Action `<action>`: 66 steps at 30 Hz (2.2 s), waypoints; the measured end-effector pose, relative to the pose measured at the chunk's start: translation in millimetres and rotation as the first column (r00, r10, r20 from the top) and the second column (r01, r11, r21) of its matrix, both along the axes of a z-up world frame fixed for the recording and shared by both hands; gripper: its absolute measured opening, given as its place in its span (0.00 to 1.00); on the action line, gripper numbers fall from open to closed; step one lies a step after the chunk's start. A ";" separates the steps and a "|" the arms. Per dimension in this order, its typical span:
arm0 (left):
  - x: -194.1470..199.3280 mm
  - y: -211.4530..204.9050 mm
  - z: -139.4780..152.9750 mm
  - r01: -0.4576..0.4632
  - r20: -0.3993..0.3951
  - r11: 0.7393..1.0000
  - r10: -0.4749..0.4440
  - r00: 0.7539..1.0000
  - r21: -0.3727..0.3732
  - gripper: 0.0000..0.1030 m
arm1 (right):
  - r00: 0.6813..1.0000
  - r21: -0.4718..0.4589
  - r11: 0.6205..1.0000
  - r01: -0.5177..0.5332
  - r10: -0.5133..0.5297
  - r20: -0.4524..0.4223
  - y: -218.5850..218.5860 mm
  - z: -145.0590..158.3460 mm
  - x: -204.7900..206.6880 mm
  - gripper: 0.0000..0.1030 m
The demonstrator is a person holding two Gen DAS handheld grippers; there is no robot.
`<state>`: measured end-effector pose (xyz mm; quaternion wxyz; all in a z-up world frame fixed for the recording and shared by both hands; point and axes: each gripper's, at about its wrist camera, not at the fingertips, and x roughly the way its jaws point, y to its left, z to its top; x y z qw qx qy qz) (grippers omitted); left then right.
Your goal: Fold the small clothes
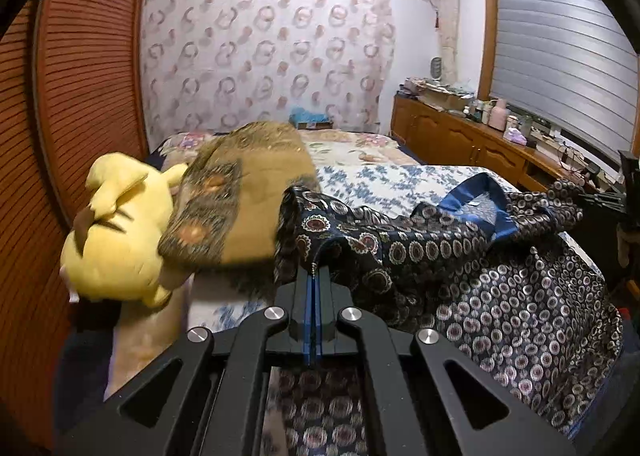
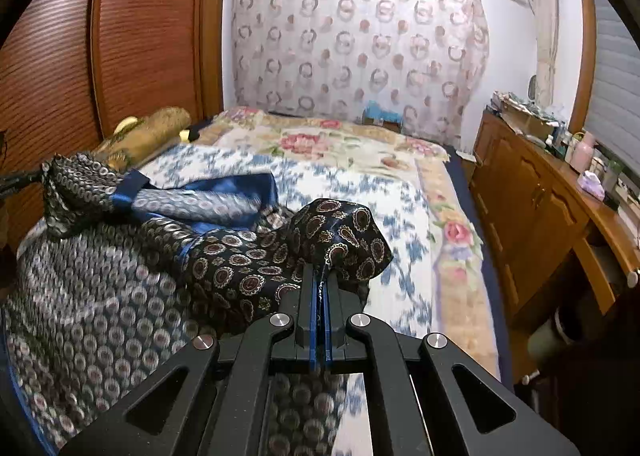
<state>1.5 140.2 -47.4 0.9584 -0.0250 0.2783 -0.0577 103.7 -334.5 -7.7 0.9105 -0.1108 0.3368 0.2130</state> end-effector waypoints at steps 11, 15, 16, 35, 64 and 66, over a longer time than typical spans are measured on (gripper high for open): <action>-30.7 4.7 0.0 -0.011 -0.031 1.000 0.012 0.999 0.022 0.02 | 0.999 -0.061 0.997 -0.041 0.039 -0.037 12.9 17.3 -36.4 0.02; -31.8 11.4 2.7 -0.013 -0.033 1.000 0.014 0.999 0.005 0.17 | 0.998 -0.085 0.996 -0.031 0.027 -0.056 10.7 13.9 -41.4 0.11; -31.5 13.8 5.8 -0.017 -0.024 1.000 0.017 1.000 0.008 0.24 | 0.998 -0.083 0.996 -0.023 0.019 -0.055 9.5 16.5 -40.3 0.16; 60.5 11.9 6.5 0.035 -0.073 0.998 -0.032 0.997 0.049 0.65 | 0.996 -0.039 0.998 0.057 -0.059 -0.068 20.1 7.6 41.8 0.53; 86.4 -21.3 -24.5 0.173 -0.222 0.985 -0.163 0.961 0.026 0.09 | 0.966 -0.063 0.998 -0.031 0.014 -0.257 45.0 -43.8 85.7 0.25; 81.0 -23.8 -15.6 0.181 -0.190 0.983 -0.174 0.966 0.019 0.08 | 0.962 -0.050 0.997 -0.051 0.035 -0.270 46.5 -42.9 84.1 0.07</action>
